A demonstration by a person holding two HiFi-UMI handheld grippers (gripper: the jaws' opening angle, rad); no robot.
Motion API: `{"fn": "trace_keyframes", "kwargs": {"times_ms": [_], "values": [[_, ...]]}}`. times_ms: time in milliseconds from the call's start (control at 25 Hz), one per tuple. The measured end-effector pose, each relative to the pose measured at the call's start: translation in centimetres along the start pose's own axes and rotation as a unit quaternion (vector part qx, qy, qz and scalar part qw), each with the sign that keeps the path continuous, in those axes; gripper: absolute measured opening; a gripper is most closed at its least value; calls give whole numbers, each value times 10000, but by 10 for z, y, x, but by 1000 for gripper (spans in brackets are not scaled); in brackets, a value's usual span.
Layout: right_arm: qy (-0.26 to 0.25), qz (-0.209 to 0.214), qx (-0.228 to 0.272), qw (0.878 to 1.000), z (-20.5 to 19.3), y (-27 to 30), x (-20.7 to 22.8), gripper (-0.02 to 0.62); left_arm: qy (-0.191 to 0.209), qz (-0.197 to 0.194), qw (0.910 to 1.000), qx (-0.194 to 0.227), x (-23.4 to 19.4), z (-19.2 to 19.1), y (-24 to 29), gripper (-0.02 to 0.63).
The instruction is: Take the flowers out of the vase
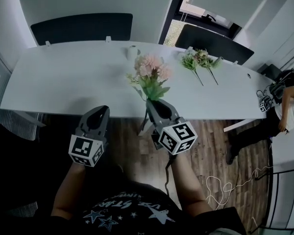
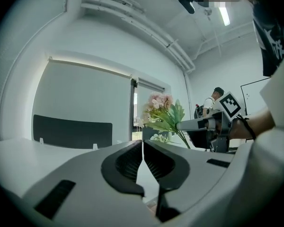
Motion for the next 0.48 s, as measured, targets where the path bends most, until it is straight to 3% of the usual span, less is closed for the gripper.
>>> {"fn": "trace_keyframes", "kwargs": {"times_ms": [120, 320, 480], "values": [[21, 49, -25, 10000, -2, -10, 0, 37, 18, 54, 10000, -68, 8, -1, -1, 17], [32, 239, 2, 9997, -6, -79, -6, 37, 90, 242, 9996, -98, 75, -2, -30, 17], [8, 298, -6, 9996, -5, -108, -6, 35, 77, 268, 9996, -98, 105, 0, -40, 15]]}}
Point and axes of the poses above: the fingertips, and each gripper's own axes: y forward along the fingers, x to its right, z out of its top, the point moved 1 cm from there along -y, backward along the fingers, and after that the axes turned 7 degrees about -z, right-handed, at the moved point
